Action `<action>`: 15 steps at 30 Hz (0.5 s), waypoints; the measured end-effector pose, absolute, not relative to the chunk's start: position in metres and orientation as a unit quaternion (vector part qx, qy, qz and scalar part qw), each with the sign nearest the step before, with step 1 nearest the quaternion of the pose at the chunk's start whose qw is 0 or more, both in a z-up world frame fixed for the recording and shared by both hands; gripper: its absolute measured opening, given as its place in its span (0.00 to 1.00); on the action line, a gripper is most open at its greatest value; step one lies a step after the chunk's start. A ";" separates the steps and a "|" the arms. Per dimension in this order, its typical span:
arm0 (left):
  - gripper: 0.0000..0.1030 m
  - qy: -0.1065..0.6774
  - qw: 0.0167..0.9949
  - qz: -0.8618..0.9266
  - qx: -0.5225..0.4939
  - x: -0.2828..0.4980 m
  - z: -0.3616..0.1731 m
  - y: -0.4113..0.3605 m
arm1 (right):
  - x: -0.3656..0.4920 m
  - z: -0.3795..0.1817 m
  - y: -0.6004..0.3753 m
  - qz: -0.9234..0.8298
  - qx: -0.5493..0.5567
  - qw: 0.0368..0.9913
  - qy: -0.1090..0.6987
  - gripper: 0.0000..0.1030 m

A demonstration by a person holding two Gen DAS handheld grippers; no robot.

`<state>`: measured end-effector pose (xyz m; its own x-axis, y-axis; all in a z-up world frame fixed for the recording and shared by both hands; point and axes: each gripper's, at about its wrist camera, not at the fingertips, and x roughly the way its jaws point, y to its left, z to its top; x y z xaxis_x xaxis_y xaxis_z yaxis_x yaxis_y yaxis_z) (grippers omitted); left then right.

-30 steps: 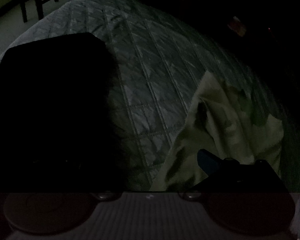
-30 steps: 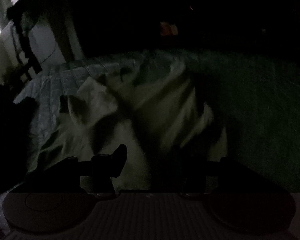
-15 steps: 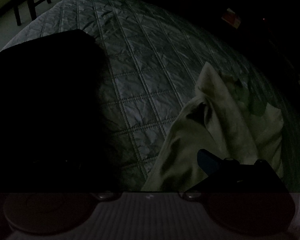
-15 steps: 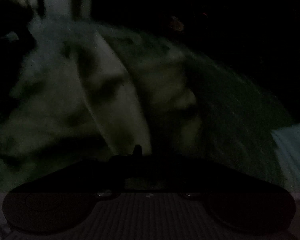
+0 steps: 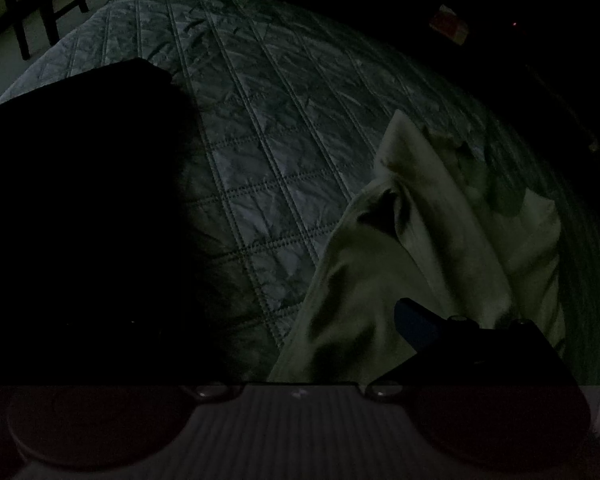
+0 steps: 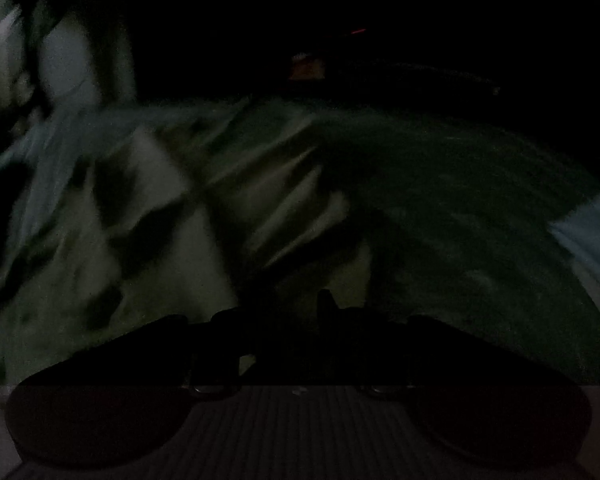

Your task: Fold clothes

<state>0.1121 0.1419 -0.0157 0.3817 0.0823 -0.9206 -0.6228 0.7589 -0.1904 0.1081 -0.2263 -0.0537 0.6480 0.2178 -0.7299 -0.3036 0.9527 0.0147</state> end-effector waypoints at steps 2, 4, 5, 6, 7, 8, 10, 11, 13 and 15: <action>0.99 0.510 0.788 0.223 -0.264 0.113 -0.016 0.141 | 0.104 -0.058 -0.213 0.172 -0.084 0.895 0.402 0.25; 0.99 0.511 0.788 0.222 -0.262 0.113 -0.016 0.139 | 0.101 -0.057 -0.208 0.181 -0.090 0.895 0.398 0.26; 0.99 0.511 0.788 0.222 -0.261 0.114 -0.017 0.138 | 0.101 -0.055 -0.211 0.195 -0.066 0.893 0.400 0.26; 0.99 0.512 0.788 0.222 -0.260 0.114 -0.017 0.138 | 0.101 -0.052 -0.214 0.208 -0.042 0.891 0.402 0.24; 0.99 0.513 0.788 0.222 -0.260 0.114 -0.018 0.137 | 0.101 -0.051 -0.216 0.215 -0.027 0.889 0.403 0.26; 0.99 0.513 0.788 0.222 -0.261 0.114 -0.018 0.137 | 0.101 -0.052 -0.218 0.213 -0.023 0.889 0.405 0.34; 0.99 0.512 0.788 0.221 -0.261 0.114 -0.018 0.137 | 0.101 -0.053 -0.221 0.210 -0.015 0.889 0.407 0.46; 0.99 0.512 0.788 0.221 -0.261 0.115 -0.018 0.137 | 0.102 -0.054 -0.223 0.208 -0.011 0.889 0.408 0.46; 0.99 0.513 0.788 0.221 -0.260 0.115 -0.019 0.137 | 0.102 -0.055 -0.226 0.205 -0.002 0.889 0.410 0.46; 0.99 0.513 0.787 0.220 -0.261 0.115 -0.020 0.136 | 0.103 -0.056 -0.230 0.201 0.006 0.888 0.413 0.46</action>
